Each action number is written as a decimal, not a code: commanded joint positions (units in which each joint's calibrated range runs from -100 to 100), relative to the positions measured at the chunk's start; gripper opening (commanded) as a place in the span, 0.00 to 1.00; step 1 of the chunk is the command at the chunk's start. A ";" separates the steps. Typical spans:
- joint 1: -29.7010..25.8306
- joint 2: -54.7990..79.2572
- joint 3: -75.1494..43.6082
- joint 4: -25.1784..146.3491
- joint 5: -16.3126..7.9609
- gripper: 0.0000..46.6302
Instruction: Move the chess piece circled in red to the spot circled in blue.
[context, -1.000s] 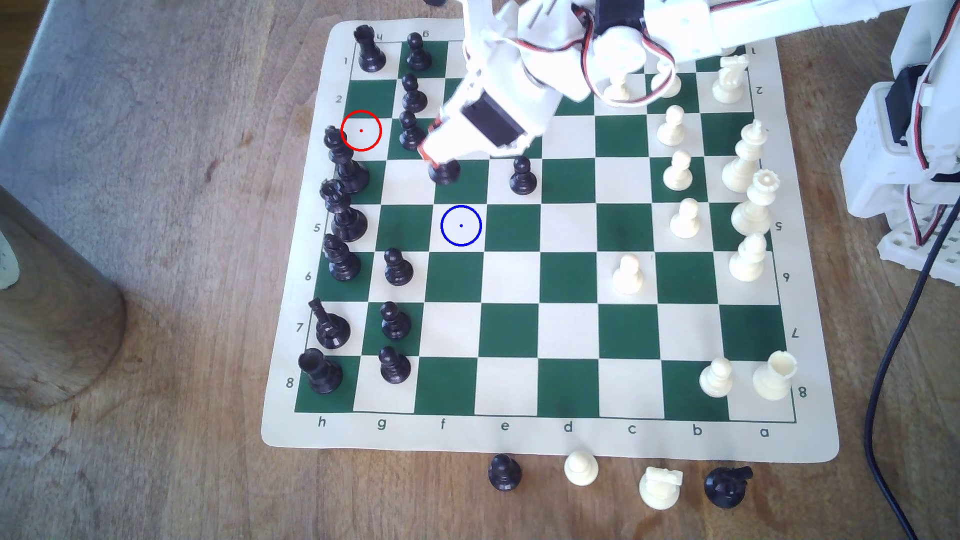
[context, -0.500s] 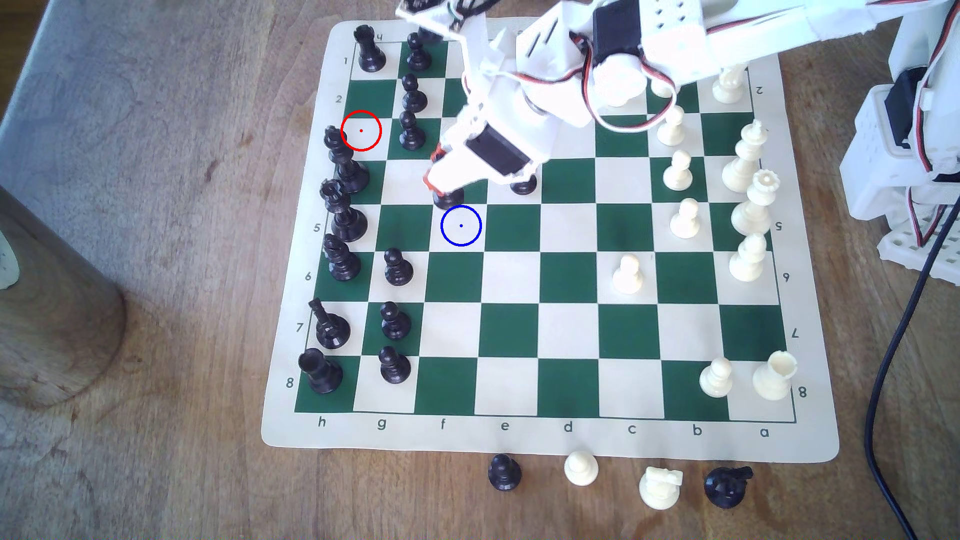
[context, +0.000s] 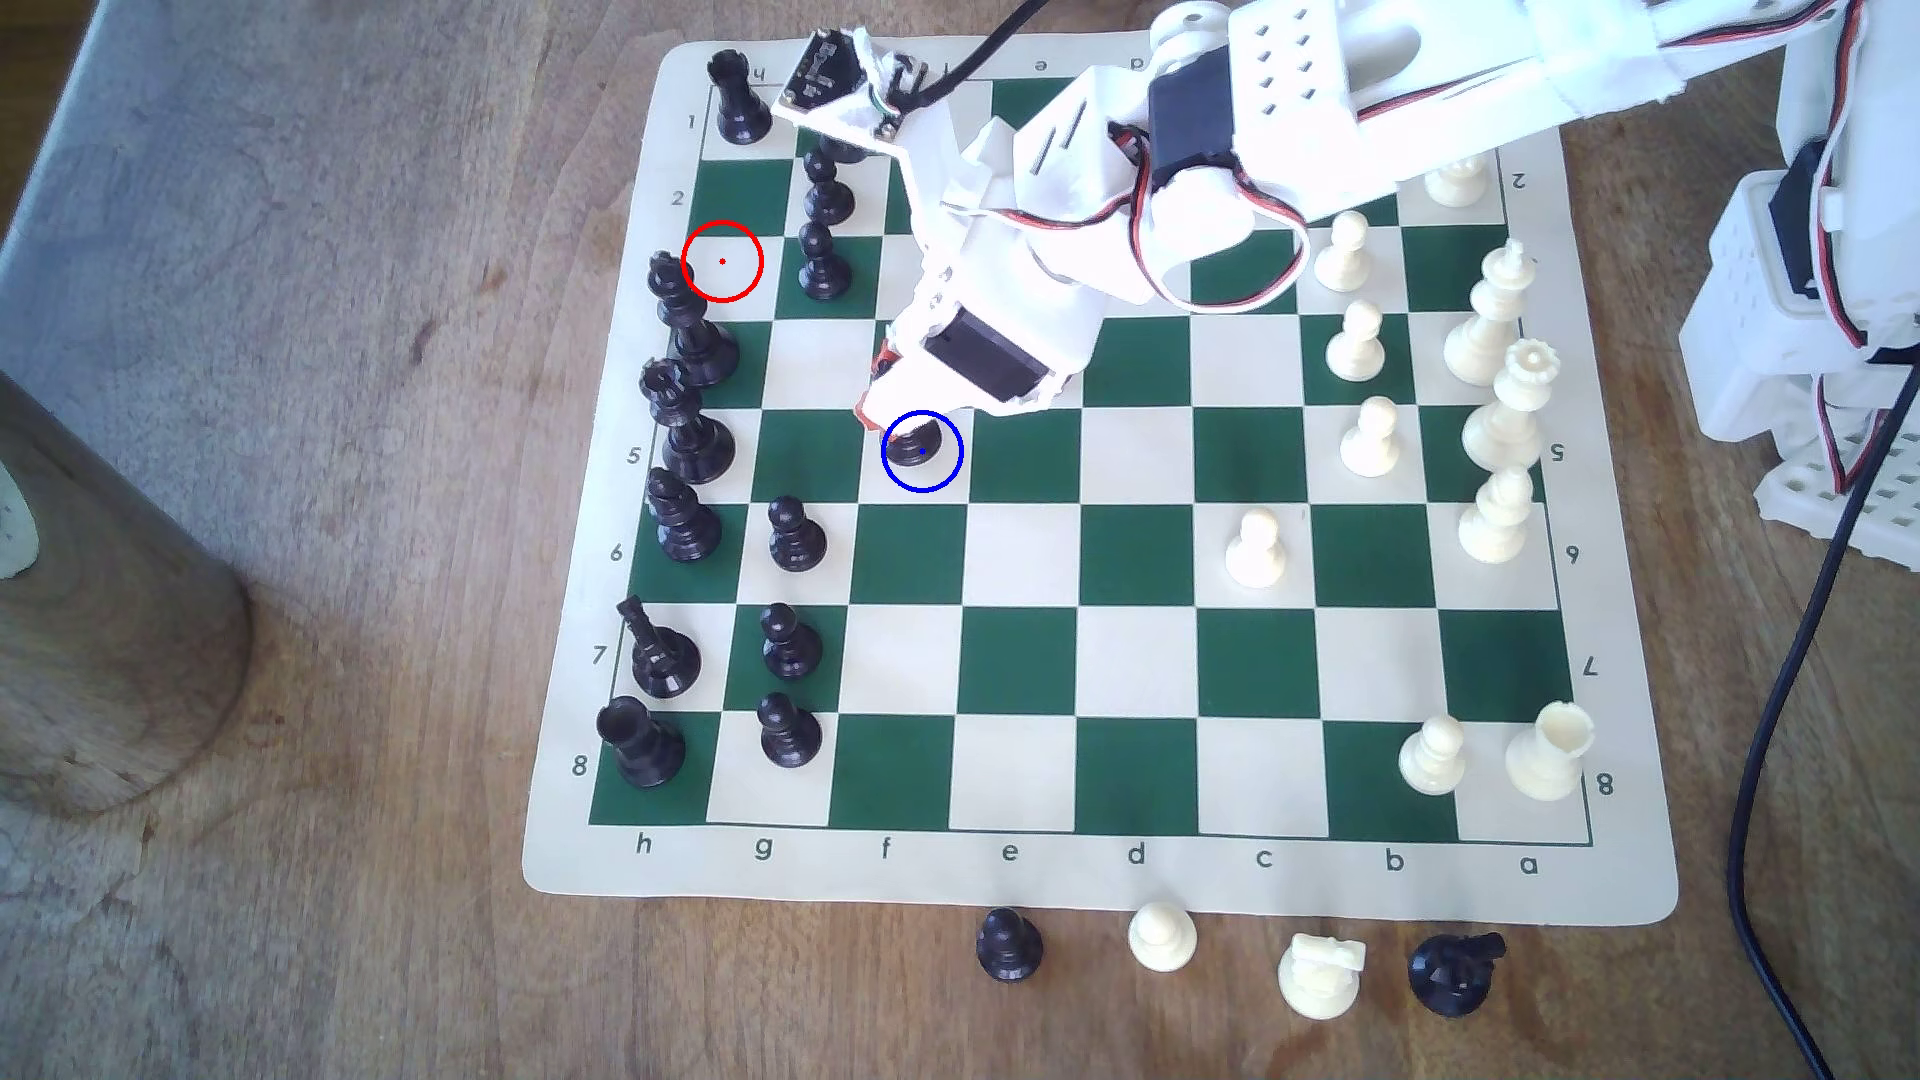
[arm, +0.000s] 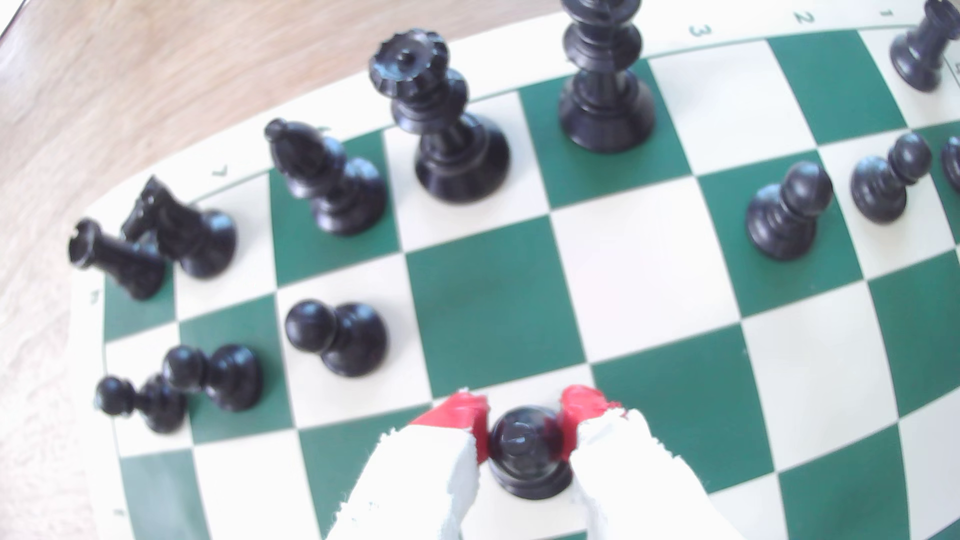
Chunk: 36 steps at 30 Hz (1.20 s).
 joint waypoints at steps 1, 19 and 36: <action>-0.16 -1.19 -5.15 -1.08 0.05 0.01; 0.23 -0.51 -4.51 -0.75 -0.29 0.25; 0.85 -4.67 -0.89 2.04 -0.15 0.44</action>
